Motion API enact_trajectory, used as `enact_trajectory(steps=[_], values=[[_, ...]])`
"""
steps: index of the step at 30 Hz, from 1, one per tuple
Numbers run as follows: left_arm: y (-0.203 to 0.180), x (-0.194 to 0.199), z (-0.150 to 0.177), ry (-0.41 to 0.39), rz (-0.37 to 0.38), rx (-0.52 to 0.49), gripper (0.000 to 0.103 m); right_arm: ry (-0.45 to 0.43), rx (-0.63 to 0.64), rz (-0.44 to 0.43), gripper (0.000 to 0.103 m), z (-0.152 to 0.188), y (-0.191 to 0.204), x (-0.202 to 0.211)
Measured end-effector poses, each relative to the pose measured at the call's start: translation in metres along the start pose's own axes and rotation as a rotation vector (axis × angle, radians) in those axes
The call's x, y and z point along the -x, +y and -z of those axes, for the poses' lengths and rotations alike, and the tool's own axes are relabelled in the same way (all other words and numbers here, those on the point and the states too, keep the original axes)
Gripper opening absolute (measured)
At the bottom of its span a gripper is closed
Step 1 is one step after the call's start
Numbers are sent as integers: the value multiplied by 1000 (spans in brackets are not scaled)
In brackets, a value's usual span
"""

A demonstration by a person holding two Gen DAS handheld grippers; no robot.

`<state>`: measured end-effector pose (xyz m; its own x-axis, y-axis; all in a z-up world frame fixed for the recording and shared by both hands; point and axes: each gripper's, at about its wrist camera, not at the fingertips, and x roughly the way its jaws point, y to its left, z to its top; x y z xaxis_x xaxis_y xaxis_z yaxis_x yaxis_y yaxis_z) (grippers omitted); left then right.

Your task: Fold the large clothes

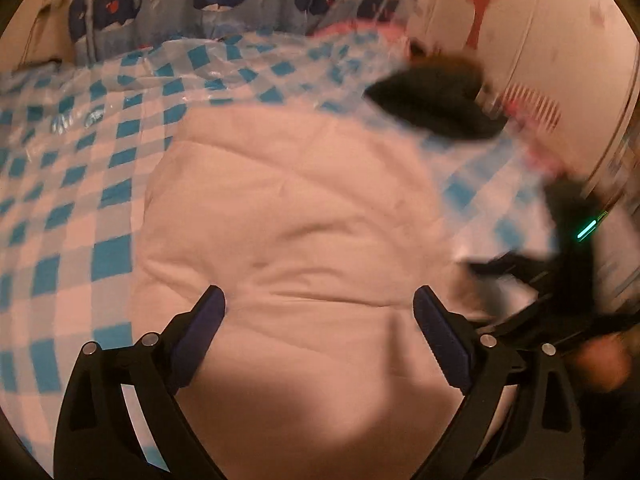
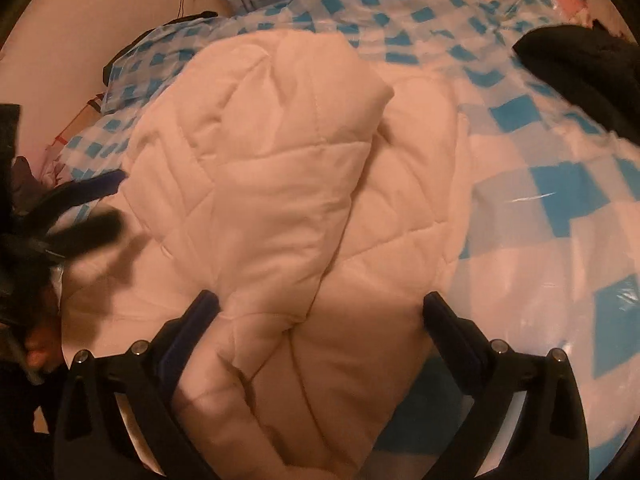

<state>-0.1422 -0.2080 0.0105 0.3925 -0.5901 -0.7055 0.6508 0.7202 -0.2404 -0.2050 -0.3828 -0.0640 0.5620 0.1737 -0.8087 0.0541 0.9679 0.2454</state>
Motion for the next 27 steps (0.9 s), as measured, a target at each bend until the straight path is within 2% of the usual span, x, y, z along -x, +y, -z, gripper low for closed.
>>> enact_trajectory(steps=[2, 4, 5, 7, 8, 10, 12, 14, 16, 17, 18, 20, 21, 22, 24, 26, 27], values=[[5, 7, 4, 2, 7, 27, 90, -14, -49, -58, 96, 5, -7, 14], [5, -12, 14, 55, -25, -20, 91, -66, -63, -81, 96, 16, -9, 34], [1, -20, 20, 56, -66, -70, 92, -62, -61, -76, 96, 21, -7, 37], [-7, -31, 27, 63, -95, -111, 93, 1, 4, 24, 96, 31, 1, 23], [-13, -32, 26, 72, -117, -129, 93, 25, 6, 31, 96, 30, 1, 17], [-13, -26, 20, 85, -109, -115, 93, 38, 10, 20, 96, 23, -2, 18], [-10, -4, 12, 46, -61, -90, 93, 25, -28, -21, 96, 13, -5, 32], [-6, 16, 8, -31, -47, -76, 93, -56, -39, -46, 96, 2, -4, 54], [-2, 8, 5, -2, -28, -71, 93, -179, -71, -114, 96, -24, -2, 77], [-1, -2, 7, 24, -26, -65, 93, -209, -89, -152, 96, -37, -1, 81], [-4, -11, 12, 23, -46, -82, 93, -230, -113, -229, 96, -55, 0, 80], [-9, -17, 17, 15, -66, -98, 93, -216, -179, -413, 96, -83, -2, 62], [-11, -18, 19, 10, -75, -100, 93, -179, -231, -472, 96, -97, -6, 40], [-12, -18, 19, 9, -77, -102, 93, -132, -258, -463, 96, -106, -10, 14], [-9, -18, 18, 11, -50, -95, 93, -35, -250, -369, 95, -110, -17, -39], [-10, -22, 15, 25, -24, -104, 93, -9, -188, -258, 92, -103, -19, -76], [-12, -24, 13, 47, -28, -109, 93, -15, -181, -234, 92, -100, -16, -76]])
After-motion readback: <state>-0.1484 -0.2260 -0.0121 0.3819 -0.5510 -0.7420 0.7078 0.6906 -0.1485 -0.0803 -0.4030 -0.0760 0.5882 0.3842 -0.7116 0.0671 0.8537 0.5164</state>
